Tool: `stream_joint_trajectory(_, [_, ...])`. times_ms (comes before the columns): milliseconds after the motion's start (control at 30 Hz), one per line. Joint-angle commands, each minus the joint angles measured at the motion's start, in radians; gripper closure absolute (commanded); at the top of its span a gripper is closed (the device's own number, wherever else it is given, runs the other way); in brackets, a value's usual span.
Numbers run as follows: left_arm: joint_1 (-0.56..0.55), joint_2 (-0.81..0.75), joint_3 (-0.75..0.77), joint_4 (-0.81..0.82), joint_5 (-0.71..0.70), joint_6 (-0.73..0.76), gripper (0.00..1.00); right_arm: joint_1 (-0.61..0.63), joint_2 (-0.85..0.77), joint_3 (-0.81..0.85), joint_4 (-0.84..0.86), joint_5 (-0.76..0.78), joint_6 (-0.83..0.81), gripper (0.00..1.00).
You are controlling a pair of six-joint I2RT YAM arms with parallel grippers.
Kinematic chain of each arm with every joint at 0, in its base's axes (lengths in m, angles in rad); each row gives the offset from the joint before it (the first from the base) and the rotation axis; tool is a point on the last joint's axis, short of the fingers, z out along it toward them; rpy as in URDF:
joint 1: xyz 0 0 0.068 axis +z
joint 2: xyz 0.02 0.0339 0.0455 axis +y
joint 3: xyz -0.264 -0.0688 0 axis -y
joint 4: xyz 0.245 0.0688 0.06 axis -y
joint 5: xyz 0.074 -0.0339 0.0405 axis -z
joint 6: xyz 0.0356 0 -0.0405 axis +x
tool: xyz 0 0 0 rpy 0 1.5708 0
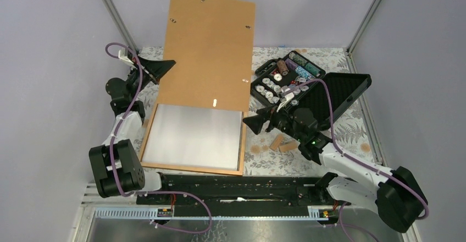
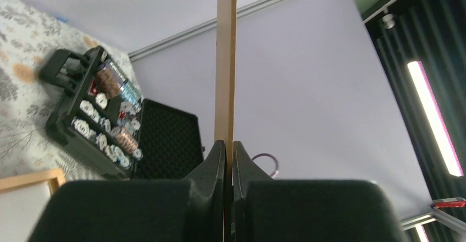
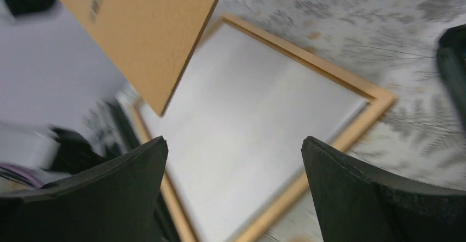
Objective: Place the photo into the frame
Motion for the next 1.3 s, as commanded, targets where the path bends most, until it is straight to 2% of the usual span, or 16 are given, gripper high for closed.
stream_joint_trajectory(0, [0.008,0.046,-0.052,0.458,-0.147,-0.246,1.0,0.017,0.096,-0.055,0.523,0.035,0.642,0.0])
stream_joint_trajectory(67, [0.008,0.075,-0.082,0.569,-0.198,-0.319,1.0,0.068,0.182,-0.048,0.671,0.085,0.712,0.03])
stream_joint_trajectory(167, [0.007,0.091,-0.111,0.628,-0.251,-0.367,1.0,0.154,0.293,0.044,0.722,0.189,0.712,0.09])
stream_joint_trajectory(333, [0.008,0.013,-0.179,0.565,-0.32,-0.315,1.0,0.268,0.471,0.104,1.013,0.479,0.735,0.1])
stream_joint_trajectory(433, [0.004,-0.047,-0.227,0.505,-0.36,-0.289,1.0,0.3,0.575,0.145,1.206,0.577,0.74,0.17])
stream_joint_trajectory(600, [0.0,-0.123,-0.245,0.414,-0.374,-0.231,1.0,0.333,0.6,0.222,1.198,0.696,0.637,0.19])
stream_joint_trajectory(800, [0.011,-0.191,-0.298,0.37,-0.427,-0.19,1.0,0.335,0.553,0.22,1.177,0.776,0.593,0.24])
stream_joint_trajectory(967, [0.011,-0.198,-0.322,0.417,-0.446,-0.212,1.0,0.335,0.544,0.24,1.168,0.795,0.603,0.39])
stream_joint_trajectory(1167, [0.011,-0.203,-0.348,0.436,-0.456,-0.221,1.0,0.334,0.581,0.285,1.203,0.799,0.62,0.47])
stream_joint_trajectory(1267, [0.011,-0.209,-0.364,0.427,-0.445,-0.217,1.0,0.335,0.594,0.309,1.204,0.804,0.605,0.59])
